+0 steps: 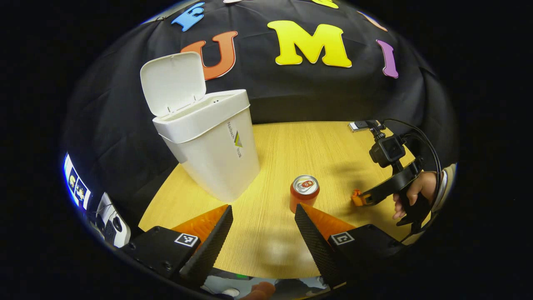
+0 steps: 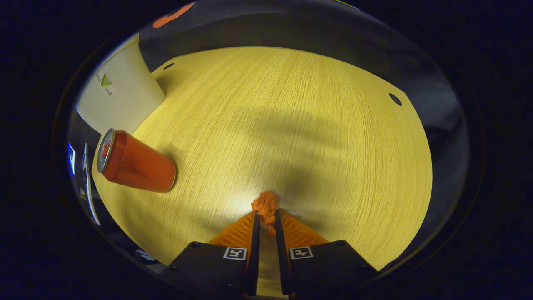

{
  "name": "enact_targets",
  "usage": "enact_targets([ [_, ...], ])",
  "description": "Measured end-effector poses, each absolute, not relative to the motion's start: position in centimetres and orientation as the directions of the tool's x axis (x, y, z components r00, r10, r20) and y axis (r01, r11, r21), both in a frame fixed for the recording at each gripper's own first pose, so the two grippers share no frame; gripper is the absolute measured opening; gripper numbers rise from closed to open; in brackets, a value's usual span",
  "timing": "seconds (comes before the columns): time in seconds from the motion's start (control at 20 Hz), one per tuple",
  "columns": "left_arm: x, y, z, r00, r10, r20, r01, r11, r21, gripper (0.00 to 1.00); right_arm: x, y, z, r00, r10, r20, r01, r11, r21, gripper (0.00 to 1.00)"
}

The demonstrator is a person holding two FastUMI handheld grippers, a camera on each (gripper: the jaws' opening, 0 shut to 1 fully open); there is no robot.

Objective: Press the lid of the desktop garbage bin to open it, pick up the crumpled paper on the desktop and throw it into the bin, then pick up the pop can on the desktop and drop it into the bin, and finally close the garbage bin lid.

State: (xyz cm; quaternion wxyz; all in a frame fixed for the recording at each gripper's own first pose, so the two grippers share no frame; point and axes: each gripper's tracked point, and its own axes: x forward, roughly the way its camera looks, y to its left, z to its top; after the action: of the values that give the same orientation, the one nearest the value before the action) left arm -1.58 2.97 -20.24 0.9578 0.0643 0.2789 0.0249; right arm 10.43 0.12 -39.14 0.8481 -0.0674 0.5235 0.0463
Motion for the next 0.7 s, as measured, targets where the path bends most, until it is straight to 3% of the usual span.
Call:
enact_targets([
  [0.4, -1.4, 2.2, -20.3, 0.843, 0.070, -0.533, -0.036, 0.997, 0.074, 0.99, 10.0, -0.2, -38.4, 0.438, 0.075, -0.896, -0.125, 0.992, 0.022, 0.22],
  [0.7, -2.3, 1.9, -21.4, 0.841, 0.040, -0.540, -0.009, 0.998, 0.059, 0.99, 10.7, -0.5, -35.4, 0.512, 0.085, -0.855, -0.113, 0.993, 0.031, 0.22],
])
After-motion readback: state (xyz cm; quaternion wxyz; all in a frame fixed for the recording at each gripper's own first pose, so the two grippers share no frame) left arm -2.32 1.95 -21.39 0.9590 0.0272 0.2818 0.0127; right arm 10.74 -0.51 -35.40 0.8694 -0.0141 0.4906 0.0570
